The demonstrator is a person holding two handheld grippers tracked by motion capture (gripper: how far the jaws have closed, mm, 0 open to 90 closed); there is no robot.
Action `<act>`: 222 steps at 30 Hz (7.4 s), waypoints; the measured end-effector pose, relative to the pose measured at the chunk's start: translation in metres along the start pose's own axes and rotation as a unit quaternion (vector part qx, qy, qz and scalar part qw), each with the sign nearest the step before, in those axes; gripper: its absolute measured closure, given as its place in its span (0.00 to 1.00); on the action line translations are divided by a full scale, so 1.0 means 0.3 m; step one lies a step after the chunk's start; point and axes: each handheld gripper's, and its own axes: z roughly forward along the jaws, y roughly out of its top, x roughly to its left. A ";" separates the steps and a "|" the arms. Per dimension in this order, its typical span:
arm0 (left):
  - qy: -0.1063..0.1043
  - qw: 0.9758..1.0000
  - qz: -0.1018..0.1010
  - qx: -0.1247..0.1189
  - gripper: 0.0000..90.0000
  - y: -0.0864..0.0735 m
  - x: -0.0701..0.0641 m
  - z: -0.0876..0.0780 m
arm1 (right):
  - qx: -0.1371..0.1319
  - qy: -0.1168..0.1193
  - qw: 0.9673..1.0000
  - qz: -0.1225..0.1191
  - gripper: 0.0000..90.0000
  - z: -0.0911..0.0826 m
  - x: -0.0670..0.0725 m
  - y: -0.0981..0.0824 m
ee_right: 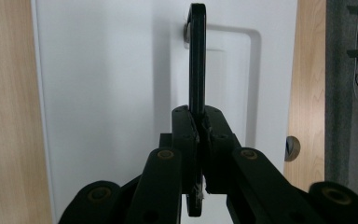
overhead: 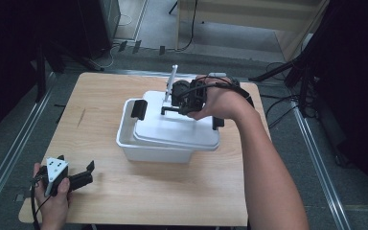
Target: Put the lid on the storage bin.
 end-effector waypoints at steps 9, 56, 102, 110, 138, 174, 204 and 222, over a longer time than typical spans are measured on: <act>-0.002 1.000 -0.004 -0.003 0.00 0.000 0.002 0.000 | -0.005 0.007 1.000 -0.017 0.95 0.037 0.002 0.072; -0.004 1.000 -0.005 -0.002 0.00 0.000 0.001 0.001 | 0.004 0.037 0.999 -0.013 0.09 0.128 0.055 0.149; 0.001 1.000 -0.004 -0.001 0.00 0.005 0.000 0.012 | 0.011 0.019 0.996 0.082 0.00 0.056 0.085 -0.249; 0.002 1.000 -0.005 -0.003 0.00 0.004 -0.001 0.010 | 0.017 0.022 0.994 0.101 0.00 0.062 0.092 -0.324; 0.003 1.000 -0.001 -0.001 0.00 0.002 -0.003 0.006 | 0.021 0.034 0.988 0.152 0.00 0.116 0.125 -0.521; 0.005 1.000 0.003 -0.001 0.00 0.002 -0.005 0.005 | -0.040 -0.012 0.971 0.235 0.00 0.199 0.248 -0.775; 0.006 1.000 0.010 0.001 0.00 0.002 -0.010 0.005 | -0.131 -0.046 0.936 0.322 0.00 0.304 0.434 -0.993; 0.005 1.000 0.014 0.002 0.00 0.002 -0.015 0.007 | -0.218 -0.085 0.884 0.406 0.00 0.345 0.578 -1.137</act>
